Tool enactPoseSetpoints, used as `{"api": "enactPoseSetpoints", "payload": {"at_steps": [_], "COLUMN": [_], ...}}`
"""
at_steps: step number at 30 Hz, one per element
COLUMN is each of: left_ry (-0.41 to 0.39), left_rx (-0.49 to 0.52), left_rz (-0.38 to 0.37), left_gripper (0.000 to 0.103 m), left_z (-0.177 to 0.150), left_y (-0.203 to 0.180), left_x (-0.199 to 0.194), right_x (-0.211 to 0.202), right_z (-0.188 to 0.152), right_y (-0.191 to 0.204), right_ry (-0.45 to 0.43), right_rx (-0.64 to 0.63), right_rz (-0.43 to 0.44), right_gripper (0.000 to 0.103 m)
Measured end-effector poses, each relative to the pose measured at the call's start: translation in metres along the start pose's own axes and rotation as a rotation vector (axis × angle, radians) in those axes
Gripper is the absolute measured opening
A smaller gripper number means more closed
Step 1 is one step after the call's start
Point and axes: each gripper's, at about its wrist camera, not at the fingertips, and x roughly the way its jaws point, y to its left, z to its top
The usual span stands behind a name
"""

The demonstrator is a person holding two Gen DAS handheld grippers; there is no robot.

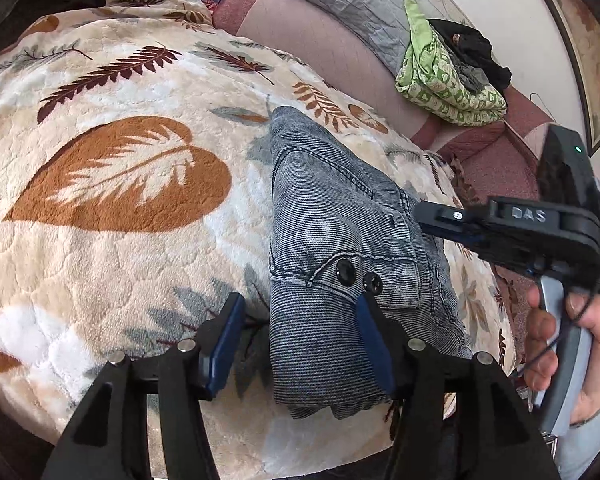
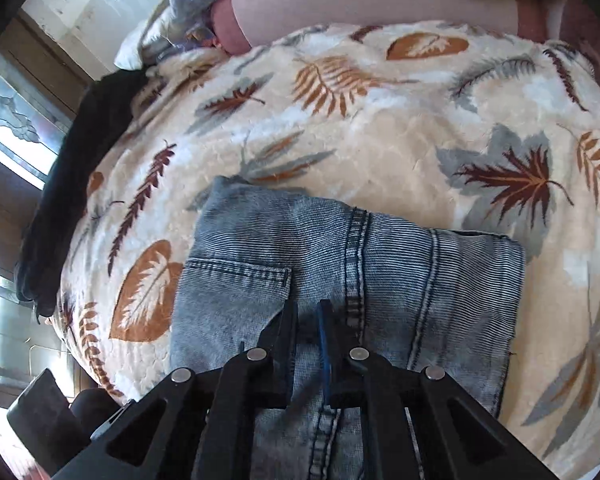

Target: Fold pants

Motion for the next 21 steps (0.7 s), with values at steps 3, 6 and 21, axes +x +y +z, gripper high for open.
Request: {"api": "enactPoseSetpoints", "payload": {"at_steps": [3, 6, 21], "left_ry": [-0.005, -0.017, -0.059], "left_rx": [0.001, 0.007, -0.017], "left_rz": [0.011, 0.030, 0.027], "left_gripper": [0.061, 0.062, 0.070], "left_z": [0.000, -0.001, -0.002], "left_y": [0.000, -0.003, 0.004], "left_x": [0.000, 0.001, -0.016], "right_x": [0.006, 0.003, -0.041], "right_z": [-0.030, -0.049, -0.079], "right_y": [-0.009, -0.013, -0.034], "right_ry": [0.031, -0.004, -0.151], "right_rx": [-0.033, -0.072, 0.023], "right_rz": [-0.050, -0.089, -0.063], "right_gripper": [0.066, 0.066, 0.073]}}
